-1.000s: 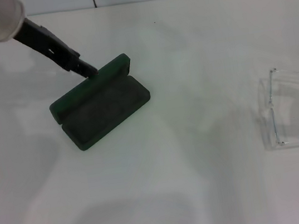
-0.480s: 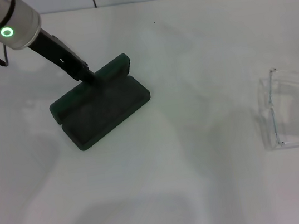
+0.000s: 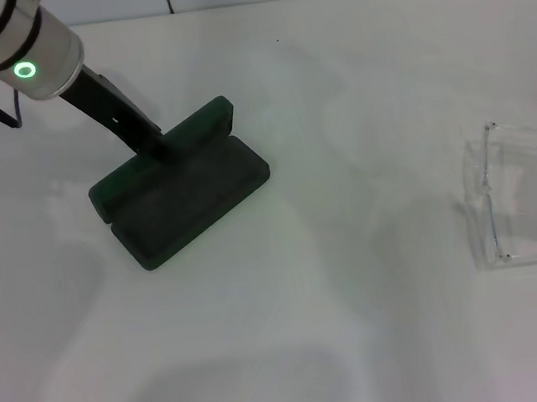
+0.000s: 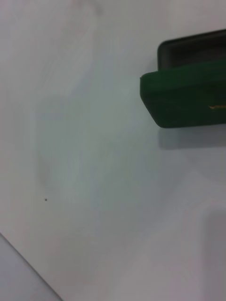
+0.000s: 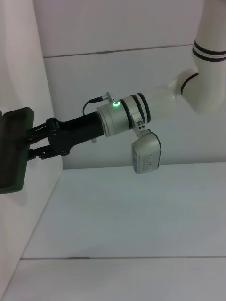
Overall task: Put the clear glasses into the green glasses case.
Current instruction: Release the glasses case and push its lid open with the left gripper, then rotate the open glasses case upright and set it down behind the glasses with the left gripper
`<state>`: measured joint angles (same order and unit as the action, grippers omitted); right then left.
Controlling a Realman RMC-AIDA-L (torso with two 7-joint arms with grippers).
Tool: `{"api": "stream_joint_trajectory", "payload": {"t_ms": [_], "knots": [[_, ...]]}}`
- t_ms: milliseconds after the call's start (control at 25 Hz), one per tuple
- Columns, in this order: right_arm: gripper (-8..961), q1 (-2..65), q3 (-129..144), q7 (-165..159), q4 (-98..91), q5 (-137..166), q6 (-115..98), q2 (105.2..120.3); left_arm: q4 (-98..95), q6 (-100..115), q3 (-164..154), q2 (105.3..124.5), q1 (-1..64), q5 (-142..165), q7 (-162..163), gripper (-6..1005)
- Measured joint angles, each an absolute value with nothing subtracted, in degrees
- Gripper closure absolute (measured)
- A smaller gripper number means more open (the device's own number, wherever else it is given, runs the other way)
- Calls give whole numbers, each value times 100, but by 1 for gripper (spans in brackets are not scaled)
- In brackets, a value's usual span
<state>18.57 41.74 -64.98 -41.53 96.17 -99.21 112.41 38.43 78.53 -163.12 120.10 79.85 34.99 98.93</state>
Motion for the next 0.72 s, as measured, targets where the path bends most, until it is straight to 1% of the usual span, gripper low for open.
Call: {"api": "stream_joint_trajectory", "payload": {"t_ms": [120, 280, 640, 720], "knots": [[184, 1856, 4169, -6497, -4151, 9596, -9921, 11241, 3837, 7787, -16312, 12010, 7981, 3551, 9909, 468], [184, 1856, 4166, -6495, -4148, 9590, -9921, 11241, 3722, 7771, -16312, 12007, 7940, 3565, 9885, 526], [186, 1854, 4157, -6495, -4148, 9588, -9884, 11241, 3672, 7854, -16312, 12000, 7901, 3577, 9648, 755], [186, 1852, 4157, -6494, -4148, 9588, -9883, 11241, 3627, 7876, -16312, 12000, 7901, 3596, 9591, 763]]}}
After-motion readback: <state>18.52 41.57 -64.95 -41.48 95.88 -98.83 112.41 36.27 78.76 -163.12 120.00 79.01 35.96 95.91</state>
